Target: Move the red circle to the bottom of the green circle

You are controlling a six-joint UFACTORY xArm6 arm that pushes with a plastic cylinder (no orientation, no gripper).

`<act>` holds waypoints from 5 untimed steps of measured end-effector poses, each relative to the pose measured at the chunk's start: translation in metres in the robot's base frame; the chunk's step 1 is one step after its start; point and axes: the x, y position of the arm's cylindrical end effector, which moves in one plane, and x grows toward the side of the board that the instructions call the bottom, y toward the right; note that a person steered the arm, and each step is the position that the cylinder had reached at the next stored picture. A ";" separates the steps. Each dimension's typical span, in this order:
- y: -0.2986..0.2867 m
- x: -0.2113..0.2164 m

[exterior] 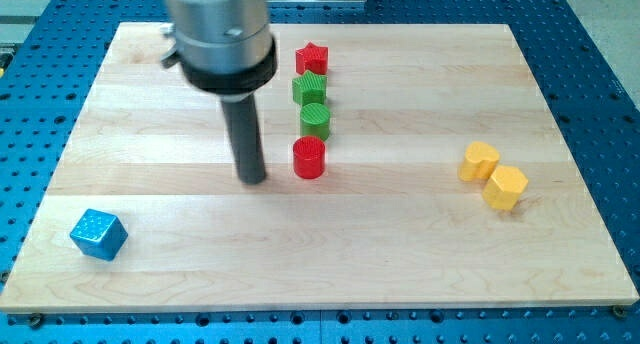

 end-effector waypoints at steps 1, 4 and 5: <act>0.041 -0.029; 0.113 0.028; 0.137 0.053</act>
